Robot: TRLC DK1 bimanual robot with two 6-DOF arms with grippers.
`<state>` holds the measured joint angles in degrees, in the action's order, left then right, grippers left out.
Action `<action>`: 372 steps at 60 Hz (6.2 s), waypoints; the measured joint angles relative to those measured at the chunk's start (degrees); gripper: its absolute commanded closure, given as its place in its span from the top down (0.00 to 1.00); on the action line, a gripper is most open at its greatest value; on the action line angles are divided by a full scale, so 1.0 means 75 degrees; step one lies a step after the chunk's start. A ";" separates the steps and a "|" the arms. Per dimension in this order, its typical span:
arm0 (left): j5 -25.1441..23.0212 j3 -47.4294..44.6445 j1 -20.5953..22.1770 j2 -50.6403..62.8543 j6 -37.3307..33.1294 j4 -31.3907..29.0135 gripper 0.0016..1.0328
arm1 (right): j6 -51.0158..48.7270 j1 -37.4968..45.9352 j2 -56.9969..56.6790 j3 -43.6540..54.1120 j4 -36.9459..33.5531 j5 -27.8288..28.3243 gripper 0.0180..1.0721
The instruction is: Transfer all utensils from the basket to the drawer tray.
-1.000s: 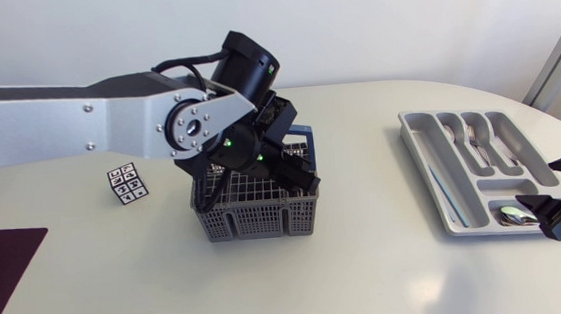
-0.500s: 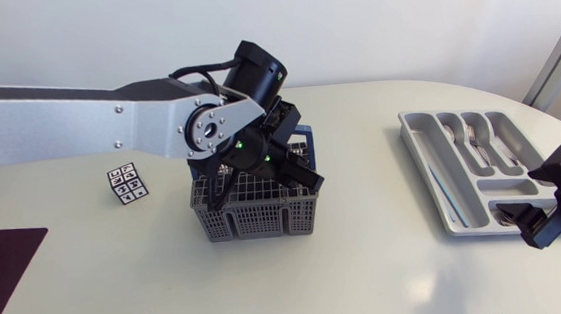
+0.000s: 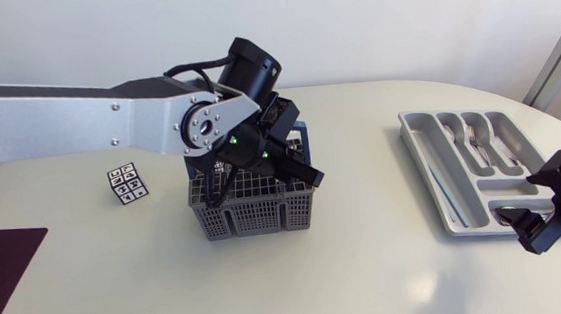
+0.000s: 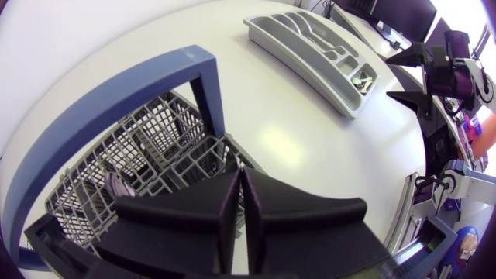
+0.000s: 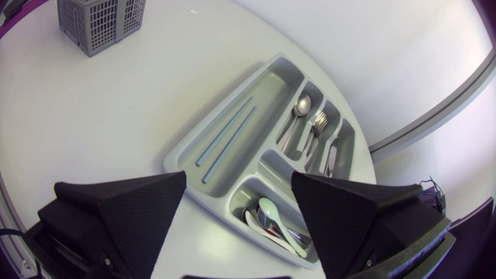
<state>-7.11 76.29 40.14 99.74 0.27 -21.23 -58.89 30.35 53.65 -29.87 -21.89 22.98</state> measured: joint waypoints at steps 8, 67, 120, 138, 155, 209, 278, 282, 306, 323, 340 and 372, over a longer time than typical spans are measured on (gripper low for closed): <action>-0.0152 -0.0166 -0.0085 -0.0146 0.0029 0.0192 0.03 | 0.0000 -0.0015 -0.0035 0.0000 0.0009 -0.0044 0.93; -0.2827 -0.0347 -0.1003 -0.2066 0.0714 0.0321 0.03 | 0.0976 -0.1804 -0.0519 -0.0032 -0.0067 -0.0527 0.93; -0.4433 -0.0385 -0.0152 -0.2608 -0.1087 -0.1961 0.03 | 0.3858 -0.7428 -0.0050 -0.1163 -0.0423 0.1145 0.66; -0.5018 -0.0627 -0.0070 -0.2594 -0.1626 -0.2396 0.03 | 0.4287 -0.8329 0.0067 -0.1169 -0.0017 0.1717 0.56; -0.5199 -0.0673 -0.0070 -0.2594 -0.1728 -0.2454 0.03 | 0.4290 -0.8492 0.0210 -0.1169 0.0055 0.1769 0.31; -0.5149 -0.0589 -0.0484 -0.2594 -0.1384 -0.1804 0.95 | 0.4363 -0.8413 0.0452 -0.1154 -0.0093 0.1545 0.05; -0.1253 -0.0953 -0.0953 -0.2751 -0.1011 -0.1189 0.95 | -0.1938 0.1480 0.3351 -0.0152 0.3596 -0.0944 0.05; -0.1198 -0.0973 -0.0935 -0.2751 -0.1014 -0.1233 0.95 | -0.2078 0.1568 0.3593 -0.0154 0.3777 -0.1084 0.07; -0.0973 -0.1218 -0.0982 -0.2751 -0.1070 -0.1358 0.95 | -0.2328 0.1620 0.3587 -0.0149 0.3993 -0.1259 0.85; -0.0901 -0.1338 -0.1145 -0.2984 -0.1218 -0.1492 0.95 | -0.2142 0.1460 0.2276 -0.0221 0.2116 -0.1271 0.86; -0.0595 -0.1801 -0.1145 -0.3220 -0.1396 -0.1527 0.95 | 0.0082 -0.0959 0.0857 -0.1049 -0.0600 -0.1241 0.85; -0.0522 -0.2981 -0.1594 -0.3856 -0.2110 -0.1064 0.95 | 0.5866 -0.6828 0.1463 -0.2745 -0.1201 -0.1443 0.85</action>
<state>-11.03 53.93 28.18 70.83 -15.55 -29.21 -14.90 -20.86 64.62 -50.46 -30.89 12.16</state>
